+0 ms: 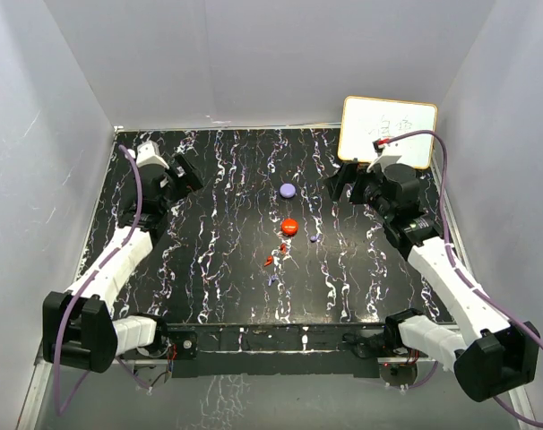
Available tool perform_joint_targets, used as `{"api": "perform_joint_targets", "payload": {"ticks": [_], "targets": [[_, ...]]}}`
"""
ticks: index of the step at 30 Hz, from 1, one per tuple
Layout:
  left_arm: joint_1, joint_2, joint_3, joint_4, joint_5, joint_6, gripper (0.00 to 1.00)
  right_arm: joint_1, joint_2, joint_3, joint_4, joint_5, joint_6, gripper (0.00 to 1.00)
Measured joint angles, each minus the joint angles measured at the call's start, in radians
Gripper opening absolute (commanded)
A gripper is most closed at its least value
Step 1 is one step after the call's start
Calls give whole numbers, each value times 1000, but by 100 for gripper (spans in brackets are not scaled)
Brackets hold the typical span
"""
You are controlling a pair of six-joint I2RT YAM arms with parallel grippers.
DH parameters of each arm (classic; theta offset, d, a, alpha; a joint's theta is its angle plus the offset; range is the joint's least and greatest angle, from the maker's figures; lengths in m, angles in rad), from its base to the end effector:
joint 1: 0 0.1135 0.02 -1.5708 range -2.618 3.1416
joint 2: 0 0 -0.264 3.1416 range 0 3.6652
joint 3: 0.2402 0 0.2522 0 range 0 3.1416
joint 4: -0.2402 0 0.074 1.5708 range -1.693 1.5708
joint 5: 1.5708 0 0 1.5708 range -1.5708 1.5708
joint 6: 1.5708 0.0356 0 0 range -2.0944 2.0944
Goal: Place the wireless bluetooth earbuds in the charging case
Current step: Pick up the charging case at the center of the board.
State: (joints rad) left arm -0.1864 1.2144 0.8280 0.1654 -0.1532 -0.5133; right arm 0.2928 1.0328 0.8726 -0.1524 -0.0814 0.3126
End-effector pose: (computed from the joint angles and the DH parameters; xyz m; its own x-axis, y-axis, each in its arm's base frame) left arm 0.2800 -0.0473 0.3002 -0.2057 -0.4551 -0.8664 -0.0737 0.8900 -0.4500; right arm 0.2292 0.0721 0.3267 -0.3914 0.2022 -0.8977 -0.2537 0.9141 0.3164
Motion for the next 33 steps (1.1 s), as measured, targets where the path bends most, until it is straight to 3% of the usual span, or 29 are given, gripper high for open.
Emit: {"api": "perform_joint_targets", "payload": {"ticks": [12, 23, 33], "targets": [[0, -167, -60, 0, 67, -29, 99, 0, -74, -89, 117, -128, 61, 98], [0, -178, -77, 20, 109, -63, 99, 0, -88, -97, 113, -41, 62, 98], [0, -146, -131, 73, 191, -65, 99, 26, 127, -12, -4, 10, 6, 98]]}}
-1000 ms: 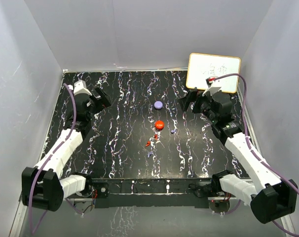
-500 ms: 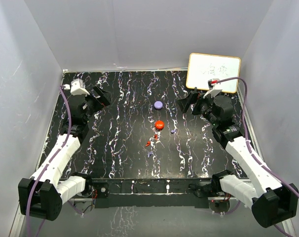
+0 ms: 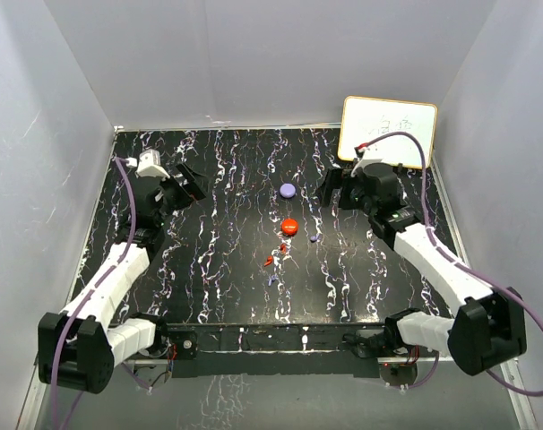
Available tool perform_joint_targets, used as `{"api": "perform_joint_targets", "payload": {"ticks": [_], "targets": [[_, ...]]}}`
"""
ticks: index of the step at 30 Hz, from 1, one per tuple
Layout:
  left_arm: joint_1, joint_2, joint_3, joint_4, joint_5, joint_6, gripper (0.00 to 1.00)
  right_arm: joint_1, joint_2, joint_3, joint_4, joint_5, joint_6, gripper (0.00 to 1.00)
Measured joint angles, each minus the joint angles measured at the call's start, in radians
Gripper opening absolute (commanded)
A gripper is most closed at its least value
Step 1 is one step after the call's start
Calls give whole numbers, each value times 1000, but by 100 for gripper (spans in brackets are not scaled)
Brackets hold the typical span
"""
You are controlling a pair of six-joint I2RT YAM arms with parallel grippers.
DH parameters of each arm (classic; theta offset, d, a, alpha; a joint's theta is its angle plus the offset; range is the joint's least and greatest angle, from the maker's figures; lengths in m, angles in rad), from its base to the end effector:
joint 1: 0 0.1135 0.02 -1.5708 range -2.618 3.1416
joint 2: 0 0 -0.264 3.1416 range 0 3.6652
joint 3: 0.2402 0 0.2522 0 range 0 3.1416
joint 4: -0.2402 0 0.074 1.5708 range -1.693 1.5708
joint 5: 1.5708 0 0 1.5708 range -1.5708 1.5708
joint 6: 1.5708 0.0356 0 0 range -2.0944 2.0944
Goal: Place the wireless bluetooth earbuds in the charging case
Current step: Pick up the charging case at the center of the board.
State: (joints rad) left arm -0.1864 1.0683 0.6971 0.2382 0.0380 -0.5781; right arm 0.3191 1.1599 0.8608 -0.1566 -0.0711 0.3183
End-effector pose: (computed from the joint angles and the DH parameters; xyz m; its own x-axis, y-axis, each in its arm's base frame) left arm 0.2469 -0.0479 0.2974 -0.2306 -0.5122 -0.8274 0.1149 0.8300 -0.5458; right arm 0.2505 0.0854 0.2925 -0.5138 0.1590 -0.8431 -0.2239 0.9237 0.3107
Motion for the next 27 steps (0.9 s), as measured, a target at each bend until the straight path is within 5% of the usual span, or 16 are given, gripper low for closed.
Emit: {"api": "perform_joint_targets", "payload": {"ticks": [15, 27], "targets": [[-38, 77, 0, 39, 94, 7, 95, 130, 399, 114, 83, 44, -40, 98], [-98, 174, -3, 106, 189, 10, 95, 130, 806, 396, 177, 15, -57, 98]]}}
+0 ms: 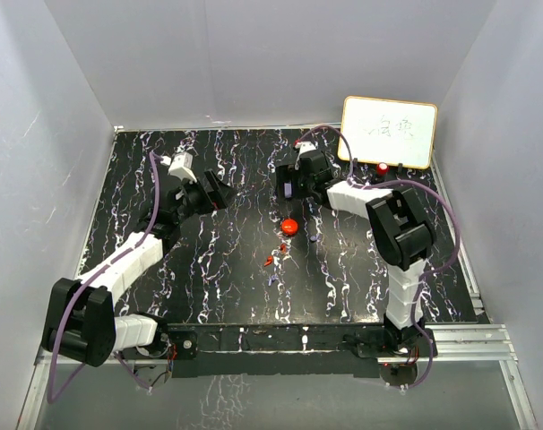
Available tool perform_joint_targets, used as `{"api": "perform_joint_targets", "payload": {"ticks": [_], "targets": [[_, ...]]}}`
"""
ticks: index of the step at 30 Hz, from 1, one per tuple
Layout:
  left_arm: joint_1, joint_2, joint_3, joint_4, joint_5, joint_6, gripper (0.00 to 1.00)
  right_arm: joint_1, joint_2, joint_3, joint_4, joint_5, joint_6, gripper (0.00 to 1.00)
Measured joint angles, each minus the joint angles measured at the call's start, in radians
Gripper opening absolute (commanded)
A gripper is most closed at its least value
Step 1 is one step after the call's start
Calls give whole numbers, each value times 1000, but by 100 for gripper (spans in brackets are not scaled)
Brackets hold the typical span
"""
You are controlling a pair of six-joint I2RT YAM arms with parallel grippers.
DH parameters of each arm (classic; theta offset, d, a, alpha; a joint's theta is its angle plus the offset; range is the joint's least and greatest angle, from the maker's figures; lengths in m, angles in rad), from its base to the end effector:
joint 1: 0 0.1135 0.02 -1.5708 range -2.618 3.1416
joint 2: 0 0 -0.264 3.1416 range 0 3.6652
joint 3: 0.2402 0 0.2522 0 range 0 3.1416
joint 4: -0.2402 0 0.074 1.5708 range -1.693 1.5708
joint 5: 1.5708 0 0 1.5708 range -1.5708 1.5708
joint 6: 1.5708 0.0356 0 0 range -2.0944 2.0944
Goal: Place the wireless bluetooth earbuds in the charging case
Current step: Pick up the charging case at the center of the board.
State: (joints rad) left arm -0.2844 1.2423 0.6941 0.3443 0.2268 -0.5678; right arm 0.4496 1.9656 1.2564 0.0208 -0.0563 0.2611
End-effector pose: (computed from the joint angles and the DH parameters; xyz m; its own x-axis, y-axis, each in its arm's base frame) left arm 0.2680 -0.0867 0.2649 -0.4245 -0.4218 -0.8011 0.3042 0.7670 -0.5650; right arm 0.3874 0.1892 0.1736 -0.6749 -0.0395 -0.7369 -0.3093 0.9218 0.2339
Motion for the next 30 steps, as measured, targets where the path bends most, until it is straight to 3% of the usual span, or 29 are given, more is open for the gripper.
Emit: {"api": "perform_joint_targets", "payload": {"ticks": [10, 30], "targets": [[-14, 7, 0, -1, 5, 10, 95, 0, 97, 111, 8, -33, 3, 98], [-19, 14, 0, -1, -4, 10, 95, 4, 104, 88, 24, -142, 35, 98]]}}
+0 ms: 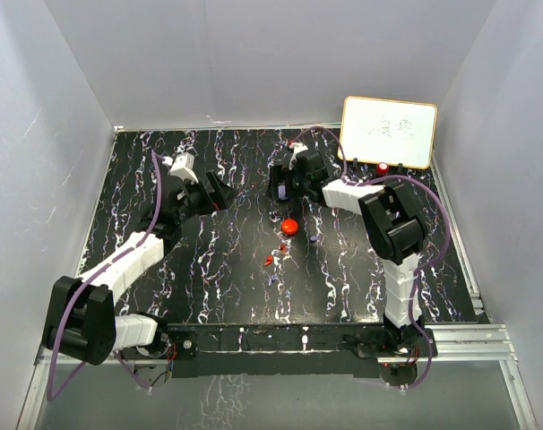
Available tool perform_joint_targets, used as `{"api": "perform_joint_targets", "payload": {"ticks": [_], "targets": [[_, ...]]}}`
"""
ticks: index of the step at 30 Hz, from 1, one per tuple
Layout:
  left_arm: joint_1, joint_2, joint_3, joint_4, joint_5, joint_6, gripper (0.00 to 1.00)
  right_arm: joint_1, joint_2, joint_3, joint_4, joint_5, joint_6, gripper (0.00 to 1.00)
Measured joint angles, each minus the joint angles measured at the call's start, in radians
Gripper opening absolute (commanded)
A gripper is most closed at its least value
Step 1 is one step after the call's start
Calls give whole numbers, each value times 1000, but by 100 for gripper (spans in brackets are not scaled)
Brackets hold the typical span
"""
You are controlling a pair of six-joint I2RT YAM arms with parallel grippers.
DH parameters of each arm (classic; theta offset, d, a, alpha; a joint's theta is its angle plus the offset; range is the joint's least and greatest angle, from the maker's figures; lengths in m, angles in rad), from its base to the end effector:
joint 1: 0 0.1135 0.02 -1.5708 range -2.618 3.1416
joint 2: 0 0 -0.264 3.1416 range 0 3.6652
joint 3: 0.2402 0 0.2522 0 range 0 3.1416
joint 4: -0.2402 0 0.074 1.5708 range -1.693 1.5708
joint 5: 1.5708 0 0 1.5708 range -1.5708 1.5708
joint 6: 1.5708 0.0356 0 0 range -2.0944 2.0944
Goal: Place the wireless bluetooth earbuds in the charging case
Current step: Pick up the charging case at the center of the board.
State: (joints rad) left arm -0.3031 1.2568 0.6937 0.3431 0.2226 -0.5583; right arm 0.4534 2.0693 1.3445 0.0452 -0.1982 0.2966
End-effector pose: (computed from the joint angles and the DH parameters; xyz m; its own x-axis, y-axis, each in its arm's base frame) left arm 0.2684 -0.0922 0.2608 -0.4398 -0.4038 -0.8022 0.3110 0.7695 -0.5578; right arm 0.4051 0.2052 0.1594 -0.7061 -0.0253 -0.7077 -0.3772 0.8592 0.3457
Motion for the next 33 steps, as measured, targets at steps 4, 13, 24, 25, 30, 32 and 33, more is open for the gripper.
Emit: {"api": "perform_joint_targets", "payload": {"ticks": [4, 13, 24, 25, 30, 32, 33], "targets": [[0, 4, 0, 1, -3, 0, 95, 9, -9, -31, 11, -11, 4, 98], [-1, 26, -2, 3, -6, -3, 95, 40, -53, -85, 20, -10, 12, 98], [-9, 125, -5, 59, -7, -20, 87, 36, -67, -85, 5, 68, 28, 98], [-11, 144, -3, 64, -10, -23, 86, 33, -75, -85, 2, 79, 33, 98], [-37, 264, 51, 62, -31, -25, 86, 2, -114, -84, 4, 98, 50, 98], [-55, 298, 76, 60, -37, -18, 86, -10, -115, -82, 4, 103, 50, 98], [-62, 311, 86, 61, -38, -16, 86, -14, -115, -82, -1, 106, 51, 98]]}}
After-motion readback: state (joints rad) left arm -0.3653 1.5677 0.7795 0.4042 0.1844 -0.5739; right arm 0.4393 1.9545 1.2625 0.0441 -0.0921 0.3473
